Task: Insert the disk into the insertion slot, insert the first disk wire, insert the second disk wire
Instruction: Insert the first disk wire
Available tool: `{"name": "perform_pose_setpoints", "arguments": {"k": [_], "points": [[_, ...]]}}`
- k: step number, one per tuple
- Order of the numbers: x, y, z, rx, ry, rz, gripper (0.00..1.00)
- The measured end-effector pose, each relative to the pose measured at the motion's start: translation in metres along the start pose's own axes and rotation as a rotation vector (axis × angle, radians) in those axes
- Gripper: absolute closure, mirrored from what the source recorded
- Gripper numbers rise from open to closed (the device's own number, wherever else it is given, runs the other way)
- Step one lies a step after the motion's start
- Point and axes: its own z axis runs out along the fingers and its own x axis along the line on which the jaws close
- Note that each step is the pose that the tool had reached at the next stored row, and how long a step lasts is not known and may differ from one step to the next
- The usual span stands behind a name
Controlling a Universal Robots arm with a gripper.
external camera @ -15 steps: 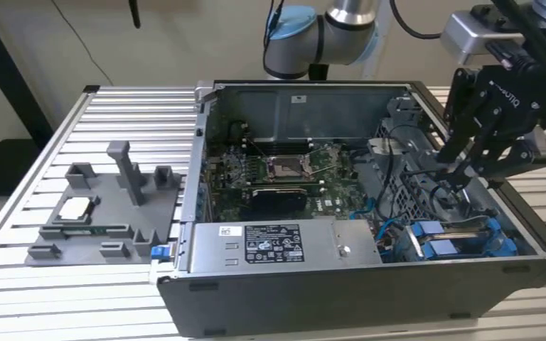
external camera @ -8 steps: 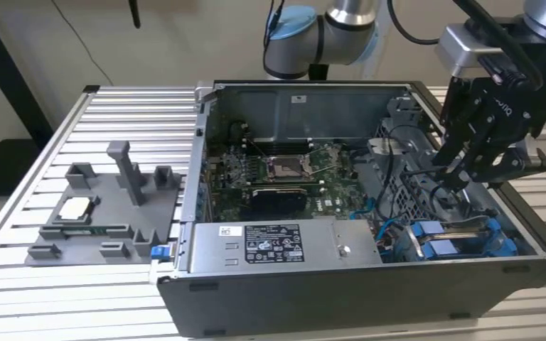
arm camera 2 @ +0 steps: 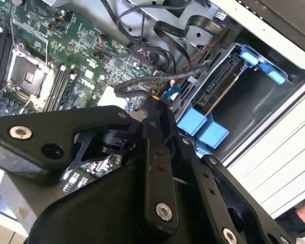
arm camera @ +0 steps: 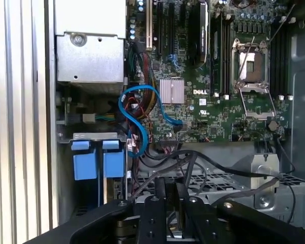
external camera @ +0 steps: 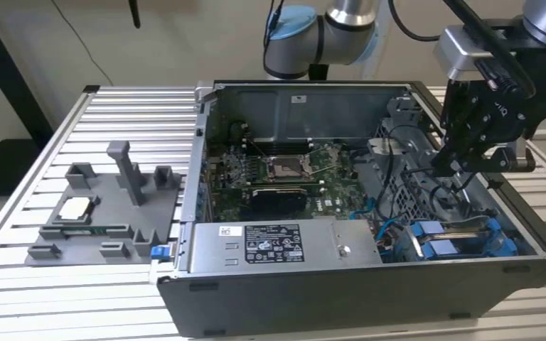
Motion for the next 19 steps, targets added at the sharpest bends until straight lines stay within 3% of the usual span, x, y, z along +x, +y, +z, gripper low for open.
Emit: {"name": "perform_pose_setpoints", "arguments": {"k": [8, 10, 14, 19], "points": [[0.0001, 0.0000, 0.0006, 0.0001, 0.0043, 0.000, 0.81], [0.0003, -0.0005, 0.0014, 0.0002, 0.0090, 0.000, 0.81], [0.0008, -0.0033, 0.0040, -0.0002, 0.0246, 0.001, 0.81], [0.0013, -0.0073, 0.0073, 0.0002, 0.0523, 0.002, 0.81]]}}
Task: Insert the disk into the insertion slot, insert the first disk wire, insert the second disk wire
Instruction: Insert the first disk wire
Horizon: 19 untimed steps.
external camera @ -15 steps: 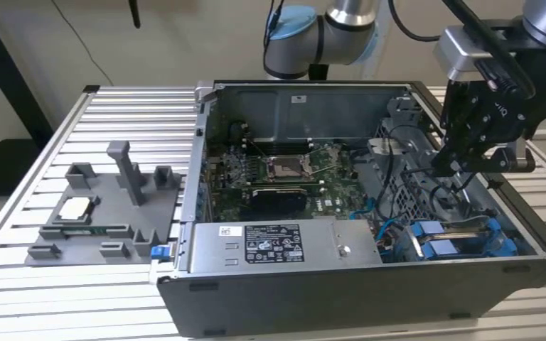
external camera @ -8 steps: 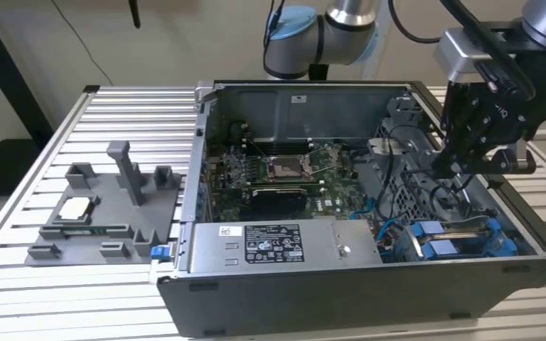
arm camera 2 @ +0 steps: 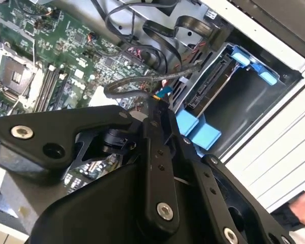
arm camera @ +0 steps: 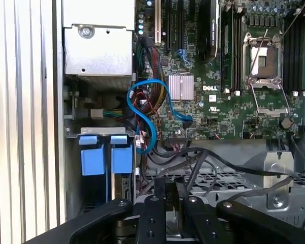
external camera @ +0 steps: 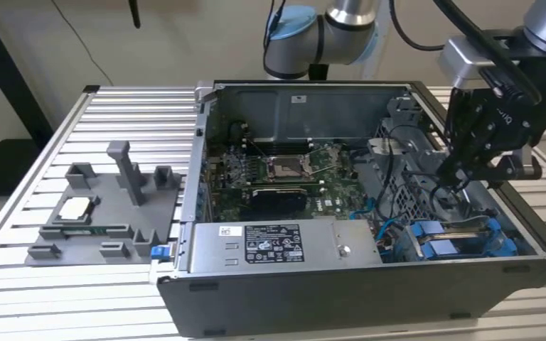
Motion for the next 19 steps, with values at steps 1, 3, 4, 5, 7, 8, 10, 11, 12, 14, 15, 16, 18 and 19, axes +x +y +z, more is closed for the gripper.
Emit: {"name": "perform_pose_setpoints", "arguments": {"k": [1, 3, 4, 5, 7, 8, 10, 11, 12, 14, 15, 16, 18, 19], "points": [[0.0001, -0.0010, 0.0005, 0.0000, 0.0066, 0.000, 0.81], [0.0002, -0.0032, 0.0013, -0.0007, 0.0209, 0.001, 0.81], [0.0002, -0.0044, 0.0017, -0.0013, 0.0273, 0.001, 0.81], [0.0003, -0.0058, 0.0022, -0.0023, 0.0329, 0.001, 0.81], [0.0003, -0.0084, 0.0029, -0.0045, 0.0444, 0.002, 0.81], [0.0003, -0.0097, 0.0033, -0.0056, 0.0498, 0.002, 0.81], [0.0004, -0.0123, 0.0040, -0.0079, 0.0607, 0.003, 0.81], [0.0004, -0.0137, 0.0043, -0.0090, 0.0663, 0.003, 0.81], [0.0004, -0.0150, 0.0048, -0.0102, 0.0714, 0.003, 0.81], [0.0005, -0.0171, 0.0057, -0.0120, 0.0813, 0.004, 0.81], [0.0006, -0.0176, 0.0062, -0.0123, 0.0849, 0.004, 0.81], [0.0006, -0.0176, 0.0063, -0.0123, 0.0859, 0.004, 0.81], [0.0007, -0.0177, 0.0065, -0.0124, 0.0862, 0.004, 0.81], [0.0006, -0.0181, 0.0069, -0.0124, 0.0872, 0.004, 0.81]]}}
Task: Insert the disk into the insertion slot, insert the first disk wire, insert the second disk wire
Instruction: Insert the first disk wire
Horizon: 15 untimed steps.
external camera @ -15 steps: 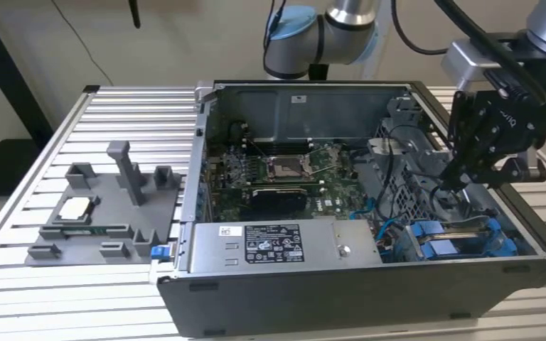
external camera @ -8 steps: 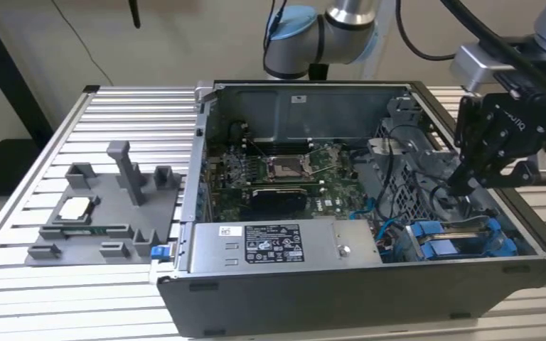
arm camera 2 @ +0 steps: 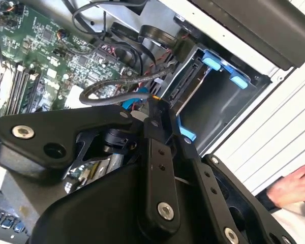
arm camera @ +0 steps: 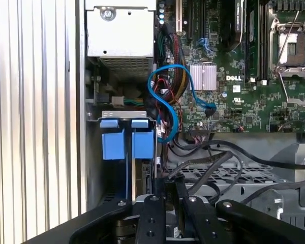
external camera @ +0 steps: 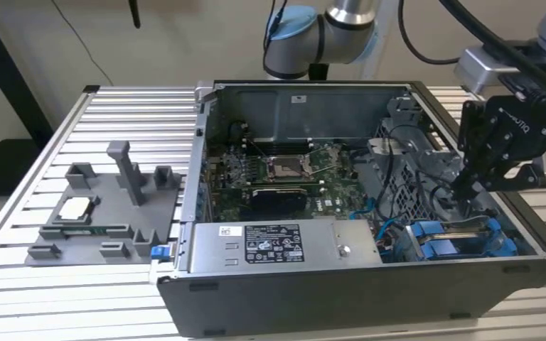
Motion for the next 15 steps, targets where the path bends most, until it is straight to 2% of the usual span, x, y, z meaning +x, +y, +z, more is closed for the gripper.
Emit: {"name": "perform_pose_setpoints", "arguments": {"k": [6, 11, 15], "points": [[0.0001, -0.0060, 0.0041, -0.0061, 0.0121, 0.001, 0.81], [0.0008, -0.0133, 0.0091, -0.0103, 0.0133, 0.001, 0.81], [0.0052, -0.0155, 0.0124, -0.0104, 0.0131, 0.001, 0.81]]}}
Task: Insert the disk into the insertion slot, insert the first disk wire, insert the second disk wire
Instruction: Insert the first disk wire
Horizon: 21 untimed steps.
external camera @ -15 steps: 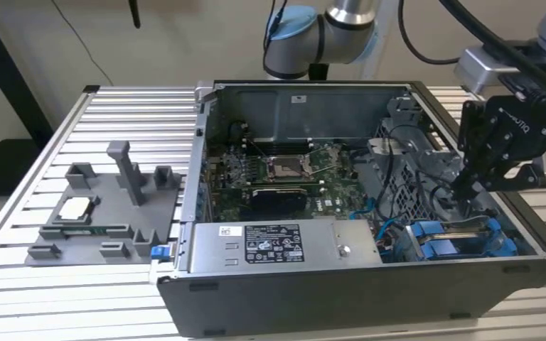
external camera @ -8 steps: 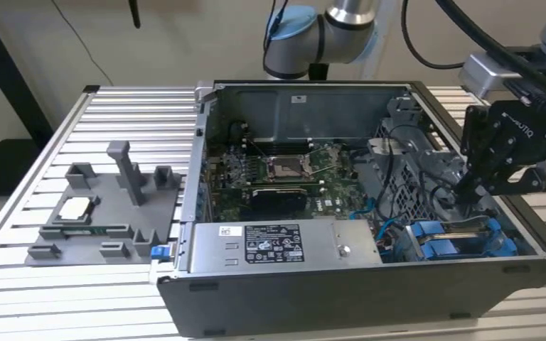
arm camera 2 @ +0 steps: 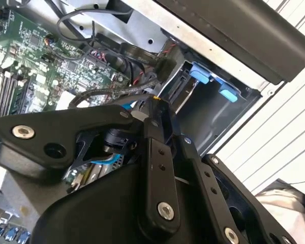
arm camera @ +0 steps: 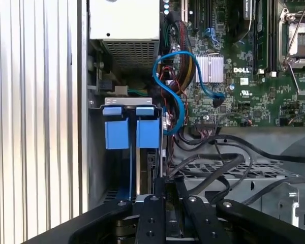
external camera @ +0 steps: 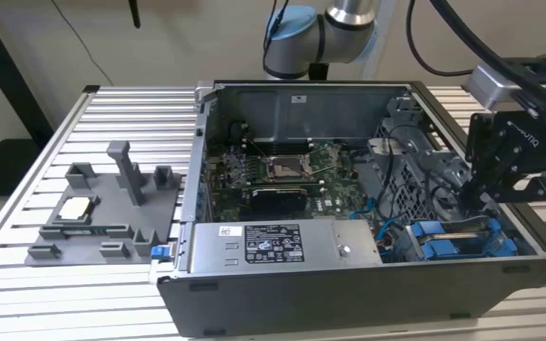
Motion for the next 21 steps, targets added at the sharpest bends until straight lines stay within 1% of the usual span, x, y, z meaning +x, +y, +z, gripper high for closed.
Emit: {"name": "perform_pose_setpoints", "arguments": {"k": [3, 10, 14, 21], "points": [[0.0028, -0.0020, 0.0023, 0.0001, -0.0001, 0.000, 0.81], [0.0049, -0.0057, 0.0083, 0.0001, 0.0003, 0.000, 0.81], [0.0075, -0.0070, 0.0110, 0.0001, -0.0001, 0.000, 0.81], [0.0079, -0.0078, 0.0164, 0.0000, -0.0007, 0.000, 0.81]]}}
